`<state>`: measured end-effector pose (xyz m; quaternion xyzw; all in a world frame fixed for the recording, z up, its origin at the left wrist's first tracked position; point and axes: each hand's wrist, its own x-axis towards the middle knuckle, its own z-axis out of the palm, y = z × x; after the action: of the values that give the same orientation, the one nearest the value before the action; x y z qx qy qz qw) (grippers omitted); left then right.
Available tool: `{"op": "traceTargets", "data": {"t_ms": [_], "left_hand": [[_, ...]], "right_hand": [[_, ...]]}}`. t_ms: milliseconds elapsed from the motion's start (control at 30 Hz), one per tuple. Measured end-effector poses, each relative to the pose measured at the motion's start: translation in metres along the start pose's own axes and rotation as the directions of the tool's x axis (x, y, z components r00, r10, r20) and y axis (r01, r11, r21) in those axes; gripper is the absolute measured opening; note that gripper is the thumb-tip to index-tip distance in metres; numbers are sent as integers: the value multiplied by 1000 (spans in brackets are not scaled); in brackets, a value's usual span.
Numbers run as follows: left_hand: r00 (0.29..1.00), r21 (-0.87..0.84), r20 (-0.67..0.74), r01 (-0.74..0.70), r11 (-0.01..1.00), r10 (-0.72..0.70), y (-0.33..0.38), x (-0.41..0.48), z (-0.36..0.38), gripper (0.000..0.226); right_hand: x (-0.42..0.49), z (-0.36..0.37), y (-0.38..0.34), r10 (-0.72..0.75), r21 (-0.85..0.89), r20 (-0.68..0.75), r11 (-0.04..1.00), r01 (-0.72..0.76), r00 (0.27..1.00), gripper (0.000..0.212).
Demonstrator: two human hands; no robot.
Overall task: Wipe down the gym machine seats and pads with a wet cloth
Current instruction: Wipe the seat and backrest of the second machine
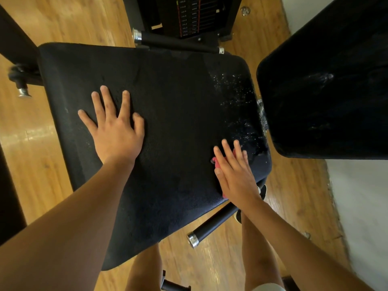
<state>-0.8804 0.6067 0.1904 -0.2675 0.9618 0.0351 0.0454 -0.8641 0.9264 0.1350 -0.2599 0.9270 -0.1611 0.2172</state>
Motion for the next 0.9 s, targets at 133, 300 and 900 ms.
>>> {"op": "traceTargets", "data": {"t_ms": [133,300,900], "left_hand": [[1000,-8,-14,0,1000,0,1,0,2,57],[1000,1,-19,-4,1000,4,2,0,3,57],[1000,28,-17,-7,1000,7,2,2,3,57]], "right_hand": [[55,-21,0,43,25,-56,999,-42,998,54],[123,-43,-3,95,21,-105,995,-93,990,57],[263,-98,-8,91,-15,-111,996,-93,990,55]]}}
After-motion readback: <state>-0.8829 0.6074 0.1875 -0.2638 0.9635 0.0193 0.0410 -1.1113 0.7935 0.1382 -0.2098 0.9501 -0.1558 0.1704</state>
